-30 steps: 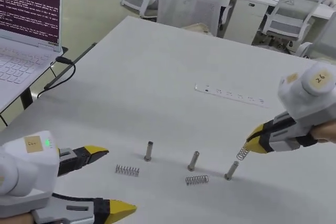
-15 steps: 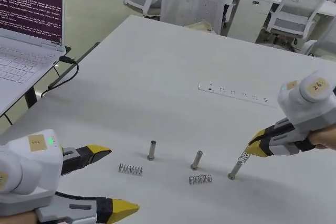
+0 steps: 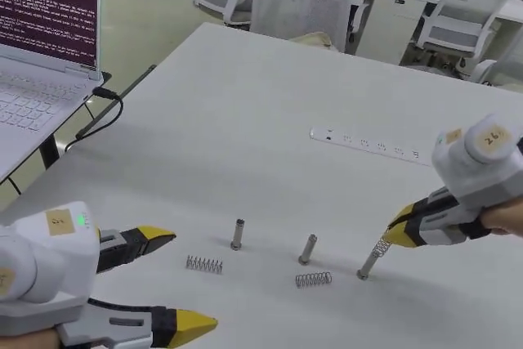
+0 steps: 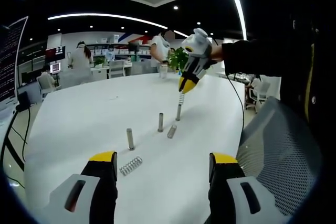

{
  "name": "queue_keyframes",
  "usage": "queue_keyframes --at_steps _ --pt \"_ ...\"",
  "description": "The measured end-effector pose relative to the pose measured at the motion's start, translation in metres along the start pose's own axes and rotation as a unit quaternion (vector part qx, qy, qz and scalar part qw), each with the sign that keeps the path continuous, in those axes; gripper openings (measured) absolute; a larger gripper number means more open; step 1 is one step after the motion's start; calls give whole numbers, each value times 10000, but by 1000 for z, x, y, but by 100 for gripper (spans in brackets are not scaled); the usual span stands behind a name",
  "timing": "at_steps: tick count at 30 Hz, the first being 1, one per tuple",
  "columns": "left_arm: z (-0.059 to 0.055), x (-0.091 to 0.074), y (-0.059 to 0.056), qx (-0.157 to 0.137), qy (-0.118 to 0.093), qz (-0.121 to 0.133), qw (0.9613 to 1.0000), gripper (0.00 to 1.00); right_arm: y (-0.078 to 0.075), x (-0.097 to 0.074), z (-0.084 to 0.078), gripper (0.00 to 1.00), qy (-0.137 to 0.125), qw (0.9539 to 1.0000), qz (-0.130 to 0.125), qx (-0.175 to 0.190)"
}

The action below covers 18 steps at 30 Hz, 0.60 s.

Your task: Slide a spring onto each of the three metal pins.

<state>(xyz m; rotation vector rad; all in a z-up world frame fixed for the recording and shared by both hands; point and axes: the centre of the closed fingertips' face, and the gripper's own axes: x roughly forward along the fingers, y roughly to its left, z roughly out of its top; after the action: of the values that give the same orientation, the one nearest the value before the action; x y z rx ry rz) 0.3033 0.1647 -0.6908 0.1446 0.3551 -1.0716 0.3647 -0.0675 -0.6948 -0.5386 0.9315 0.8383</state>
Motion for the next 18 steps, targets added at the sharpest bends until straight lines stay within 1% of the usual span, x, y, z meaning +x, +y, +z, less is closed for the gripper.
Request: queue_keyframes --at_steps 7,11,14,18 --pt "0 -2 0 3 4 13 10000 67 -1 4 -2 7 46 10000 -5 -25" --pt "0 -3 1 2 8 26 10000 67 -2 5 -1 7 17 10000 -8 -20" --pt "0 -3 0 7 9 29 10000 67 -4 9 -3 7 69 10000 0 -38" --pt "0 -3 0 8 11 33 10000 66 -3 14 -5 7 101 9999 7 -41"
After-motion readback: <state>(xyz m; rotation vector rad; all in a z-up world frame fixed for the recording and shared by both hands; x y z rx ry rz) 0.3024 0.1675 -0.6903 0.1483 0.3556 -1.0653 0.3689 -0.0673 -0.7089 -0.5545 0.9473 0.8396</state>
